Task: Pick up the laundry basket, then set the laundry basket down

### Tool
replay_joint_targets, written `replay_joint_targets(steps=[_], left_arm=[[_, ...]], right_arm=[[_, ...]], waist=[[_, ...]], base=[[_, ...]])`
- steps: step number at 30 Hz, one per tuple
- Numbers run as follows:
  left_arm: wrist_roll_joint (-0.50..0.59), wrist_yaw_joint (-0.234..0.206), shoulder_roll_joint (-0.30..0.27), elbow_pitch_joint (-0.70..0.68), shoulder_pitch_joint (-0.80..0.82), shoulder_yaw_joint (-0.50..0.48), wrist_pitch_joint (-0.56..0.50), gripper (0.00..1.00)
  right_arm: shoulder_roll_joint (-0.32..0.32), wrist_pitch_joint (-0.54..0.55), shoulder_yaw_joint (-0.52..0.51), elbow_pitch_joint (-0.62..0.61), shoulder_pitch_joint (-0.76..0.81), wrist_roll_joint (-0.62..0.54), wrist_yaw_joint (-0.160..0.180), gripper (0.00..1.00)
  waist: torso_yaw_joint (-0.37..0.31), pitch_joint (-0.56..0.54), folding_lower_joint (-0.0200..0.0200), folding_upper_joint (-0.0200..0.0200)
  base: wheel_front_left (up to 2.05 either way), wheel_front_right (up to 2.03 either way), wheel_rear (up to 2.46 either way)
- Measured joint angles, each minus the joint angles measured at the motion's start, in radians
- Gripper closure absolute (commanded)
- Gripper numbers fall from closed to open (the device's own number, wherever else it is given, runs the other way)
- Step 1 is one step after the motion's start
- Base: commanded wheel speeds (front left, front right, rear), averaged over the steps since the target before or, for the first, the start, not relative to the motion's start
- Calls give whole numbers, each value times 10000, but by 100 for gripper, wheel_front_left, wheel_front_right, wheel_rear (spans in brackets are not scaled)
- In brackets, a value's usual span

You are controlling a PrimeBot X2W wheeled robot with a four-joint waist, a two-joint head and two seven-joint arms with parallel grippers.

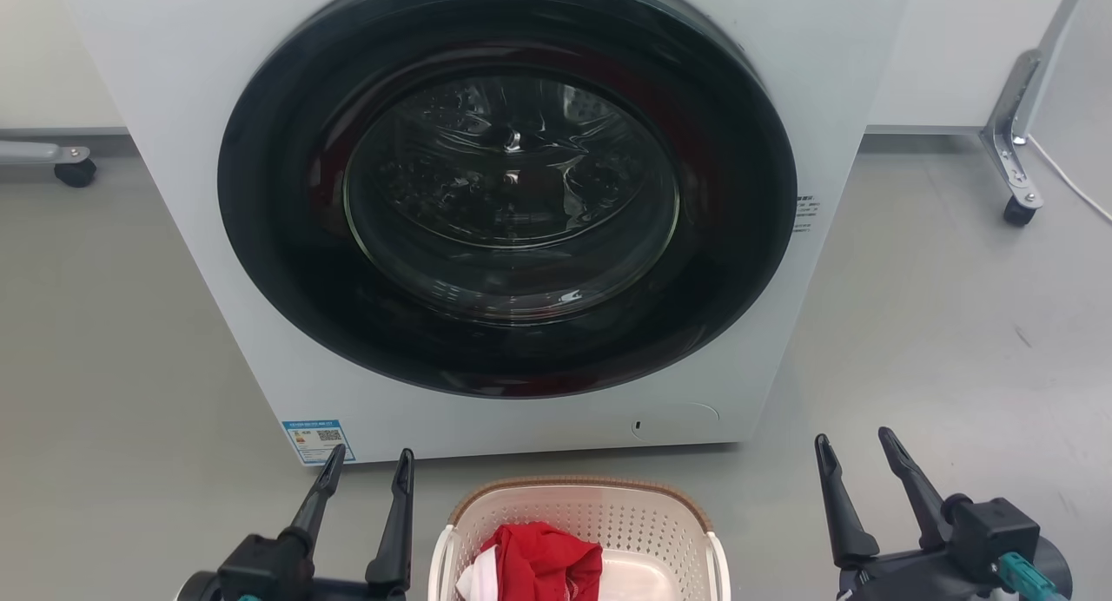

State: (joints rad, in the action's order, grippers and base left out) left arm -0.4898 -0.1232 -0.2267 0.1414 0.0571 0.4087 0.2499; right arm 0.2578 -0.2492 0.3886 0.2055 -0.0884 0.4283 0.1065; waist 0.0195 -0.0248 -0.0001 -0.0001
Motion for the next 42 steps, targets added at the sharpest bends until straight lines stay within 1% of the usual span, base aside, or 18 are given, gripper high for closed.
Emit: replay_joint_targets(steps=[9,16,25,42], left_arm=[[295,-6,25,-650,-872,-389,29,0],[604,-12,299,-838,-1157,-750,29,0],[867,-12,497,-865,-1295,-1081,29,0],[1396,-12,775,-834,-1440,-1358,-153,0]], right_arm=[[2,-2,-416,-917,904,-347,92,0],[-12,-2,-821,-1258,1411,-525,171,0],[-165,-2,-1227,-1467,1690,-731,180,0],[-525,-2,-1764,-1549,1853,-1300,182,0]], waist=[[-30,41,1,2],[-35,68,0,2],[-51,124,1,2],[-64,148,1,2]], base=[[0,0,0],[0,0,0],[0,0,0],[0,0,0]])
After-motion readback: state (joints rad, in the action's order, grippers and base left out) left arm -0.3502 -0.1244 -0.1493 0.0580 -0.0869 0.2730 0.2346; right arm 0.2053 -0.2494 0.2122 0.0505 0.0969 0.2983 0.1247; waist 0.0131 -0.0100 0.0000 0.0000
